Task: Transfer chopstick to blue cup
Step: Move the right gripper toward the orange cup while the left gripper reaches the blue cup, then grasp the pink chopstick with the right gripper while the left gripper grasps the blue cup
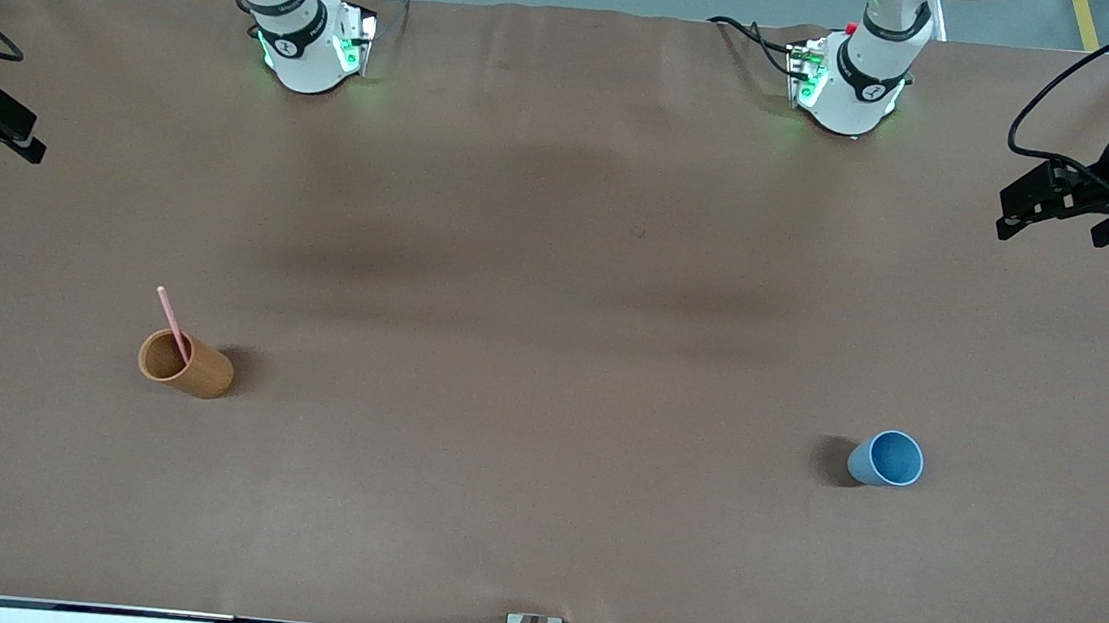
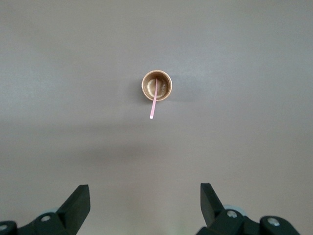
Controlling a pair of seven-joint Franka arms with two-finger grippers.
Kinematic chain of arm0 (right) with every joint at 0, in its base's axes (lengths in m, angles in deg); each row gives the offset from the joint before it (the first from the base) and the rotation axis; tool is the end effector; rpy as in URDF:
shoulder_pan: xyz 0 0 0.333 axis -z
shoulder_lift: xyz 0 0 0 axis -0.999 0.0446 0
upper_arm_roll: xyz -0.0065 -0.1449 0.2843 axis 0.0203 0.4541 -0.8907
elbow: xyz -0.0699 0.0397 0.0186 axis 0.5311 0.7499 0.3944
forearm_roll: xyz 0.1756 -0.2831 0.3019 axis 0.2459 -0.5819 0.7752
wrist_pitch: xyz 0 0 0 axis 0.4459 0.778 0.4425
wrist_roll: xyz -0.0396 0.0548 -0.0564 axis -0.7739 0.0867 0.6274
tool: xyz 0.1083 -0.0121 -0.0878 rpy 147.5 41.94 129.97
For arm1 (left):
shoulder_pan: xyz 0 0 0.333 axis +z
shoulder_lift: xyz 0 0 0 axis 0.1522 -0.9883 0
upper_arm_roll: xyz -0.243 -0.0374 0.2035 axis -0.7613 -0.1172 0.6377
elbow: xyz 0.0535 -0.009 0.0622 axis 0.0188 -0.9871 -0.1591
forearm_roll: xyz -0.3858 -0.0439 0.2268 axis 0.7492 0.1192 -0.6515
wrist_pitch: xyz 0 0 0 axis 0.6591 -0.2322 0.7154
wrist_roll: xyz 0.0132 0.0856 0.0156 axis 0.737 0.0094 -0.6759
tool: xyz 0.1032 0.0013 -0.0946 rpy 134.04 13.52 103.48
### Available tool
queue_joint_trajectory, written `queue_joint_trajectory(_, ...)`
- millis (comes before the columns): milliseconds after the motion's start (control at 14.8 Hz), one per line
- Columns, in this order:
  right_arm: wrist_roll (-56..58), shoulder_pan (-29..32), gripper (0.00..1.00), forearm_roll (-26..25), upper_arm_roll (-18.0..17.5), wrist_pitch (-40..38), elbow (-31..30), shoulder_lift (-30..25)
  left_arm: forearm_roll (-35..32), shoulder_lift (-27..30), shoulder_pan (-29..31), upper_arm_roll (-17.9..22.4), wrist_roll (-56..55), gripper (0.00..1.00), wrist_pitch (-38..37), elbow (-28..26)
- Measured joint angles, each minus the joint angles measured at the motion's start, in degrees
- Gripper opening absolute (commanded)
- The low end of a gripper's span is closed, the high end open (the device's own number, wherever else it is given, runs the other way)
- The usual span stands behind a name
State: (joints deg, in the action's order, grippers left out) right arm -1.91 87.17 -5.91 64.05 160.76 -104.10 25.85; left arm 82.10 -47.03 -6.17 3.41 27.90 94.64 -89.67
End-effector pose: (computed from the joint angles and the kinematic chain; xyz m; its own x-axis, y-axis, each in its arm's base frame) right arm 0.5959 -0.0380 0.6375 0.9995 -0.0307 0.0052 -0.0307 -0.9995 0.0000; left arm 0.5883 -0.0620 0.6199 0.9996 -0.0240 0.0144 -0.0237 -0.9996 -0.0173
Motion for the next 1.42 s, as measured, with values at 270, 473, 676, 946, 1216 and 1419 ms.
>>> queue_joint_trajectory(270, 0.0, 0.0, 0.99, 0.0, 0.0, 0.02, 0.0, 0.0, 0.0, -0.05, 0.07, 0.04, 0.01, 1.0, 0.0, 0.15)
queue_joint_trajectory(473, 0.0, 0.0, 0.99, 0.0, 0.0, 0.29, 0.0, 0.0, 0.0, -0.23, 0.23, 0.17, 0.19, 1.0, 0.0, 0.2)
queue_joint_trajectory(676, 0.0, 0.0, 0.99, 0.0, 0.0, 2.4, -0.52, 0.24, 0.0, -1.32, 0.41, 0.4, 0.22, 1.0, 0.0, 0.19)
queue_joint_trajectory(946, 0.0, 0.02, 0.98, 0.0, 0.03, 11.27, -6.03, 1.78, -0.05, -6.01, 2.74, 0.51, 0.46, 1.0, 4.99, -0.58)
queue_joint_trajectory(1216, 0.0, 0.04, 0.97, 0.0, 0.16, 21.99, -14.88, 2.76, -0.05, -12.77, 3.2, 0.49, 0.58, 1.0, 14.98, -3.66)
queue_joint_trajectory(1419, 0.01, 0.04, 0.96, -0.03, 0.23, 28.74, -20.88, 2.92, -0.24, -18.38, 3.77, 0.53, 0.55, 1.0, 22.97, -5.59)
